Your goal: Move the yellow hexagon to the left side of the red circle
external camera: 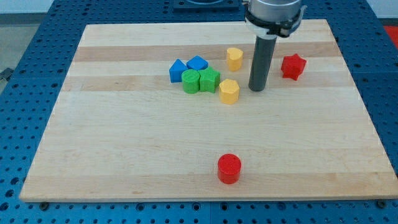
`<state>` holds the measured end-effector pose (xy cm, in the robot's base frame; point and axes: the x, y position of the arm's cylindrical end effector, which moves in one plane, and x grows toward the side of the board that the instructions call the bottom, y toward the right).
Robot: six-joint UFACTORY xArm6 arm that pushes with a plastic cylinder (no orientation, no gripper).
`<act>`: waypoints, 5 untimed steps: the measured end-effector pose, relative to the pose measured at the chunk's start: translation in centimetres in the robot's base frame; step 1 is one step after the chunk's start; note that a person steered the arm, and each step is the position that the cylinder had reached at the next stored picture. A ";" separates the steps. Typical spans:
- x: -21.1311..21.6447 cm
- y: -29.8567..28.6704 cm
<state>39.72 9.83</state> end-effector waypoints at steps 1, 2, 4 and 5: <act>0.0 -3.1; 1.3 -7.2; 7.0 -12.3; 7.1 -12.3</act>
<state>46.85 -2.44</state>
